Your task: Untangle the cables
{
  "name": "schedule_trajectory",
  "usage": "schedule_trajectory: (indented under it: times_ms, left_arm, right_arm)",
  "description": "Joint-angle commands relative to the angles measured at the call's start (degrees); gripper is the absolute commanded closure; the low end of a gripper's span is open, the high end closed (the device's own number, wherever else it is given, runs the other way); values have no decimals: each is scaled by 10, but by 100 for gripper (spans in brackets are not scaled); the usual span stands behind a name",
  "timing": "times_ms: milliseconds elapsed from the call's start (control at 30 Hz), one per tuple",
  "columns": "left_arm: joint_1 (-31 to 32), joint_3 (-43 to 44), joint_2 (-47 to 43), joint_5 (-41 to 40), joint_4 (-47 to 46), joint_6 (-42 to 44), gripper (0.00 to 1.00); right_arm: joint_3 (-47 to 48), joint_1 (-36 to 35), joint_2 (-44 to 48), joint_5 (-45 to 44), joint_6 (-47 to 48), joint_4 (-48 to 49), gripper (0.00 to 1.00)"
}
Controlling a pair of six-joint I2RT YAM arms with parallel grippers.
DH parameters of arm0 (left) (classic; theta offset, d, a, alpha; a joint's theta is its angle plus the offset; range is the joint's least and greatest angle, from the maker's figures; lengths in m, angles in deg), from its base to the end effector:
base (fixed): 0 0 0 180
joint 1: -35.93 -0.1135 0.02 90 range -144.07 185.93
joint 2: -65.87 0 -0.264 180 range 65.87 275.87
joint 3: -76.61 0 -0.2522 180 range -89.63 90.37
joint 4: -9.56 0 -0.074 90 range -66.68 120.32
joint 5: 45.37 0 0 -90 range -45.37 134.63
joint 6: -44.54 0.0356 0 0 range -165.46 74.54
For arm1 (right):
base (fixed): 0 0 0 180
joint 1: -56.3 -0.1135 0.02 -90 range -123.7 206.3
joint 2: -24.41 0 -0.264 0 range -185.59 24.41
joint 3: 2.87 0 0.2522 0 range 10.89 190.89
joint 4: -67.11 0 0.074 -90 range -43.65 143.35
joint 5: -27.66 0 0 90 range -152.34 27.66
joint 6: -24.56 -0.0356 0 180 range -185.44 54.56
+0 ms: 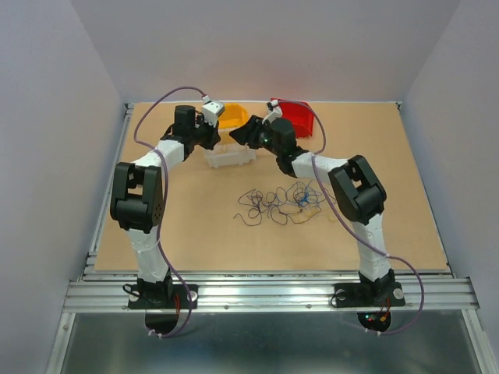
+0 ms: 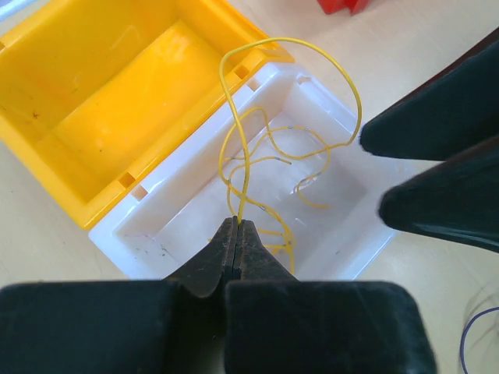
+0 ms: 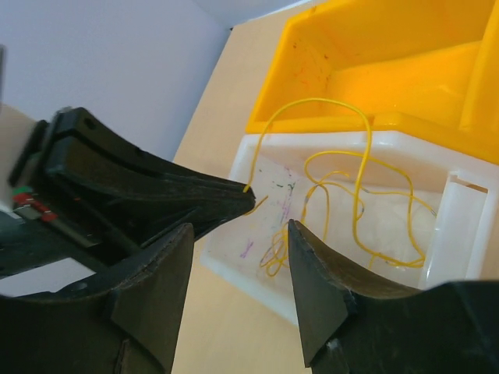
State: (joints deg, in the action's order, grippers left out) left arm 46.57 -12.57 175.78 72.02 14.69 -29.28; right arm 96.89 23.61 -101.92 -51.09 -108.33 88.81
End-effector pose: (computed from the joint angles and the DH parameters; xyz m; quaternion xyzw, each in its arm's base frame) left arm 0.4339 -0.0982 0.2359 0.3143 0.7638 -0.1731 0.5366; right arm 0.4259 0.2816 0.2041 -0.0009 0.7360 0.4695 0.4877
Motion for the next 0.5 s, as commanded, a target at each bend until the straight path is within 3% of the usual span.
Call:
schedule_trajectory:
  times_ms: [0,333,467]
  left_arm:
    - [2,40,-15,-5,32,20,100]
    - [22,101,11,-36,165,88,100]
    - [43,99,14,-106,190,106,100]
  right_arm:
    - [-31,-3,66,16,26,-21,43]
    - [-63,21,108,-33,82,-72,43]
    - [-47,45,85,-22,79,-83,43]
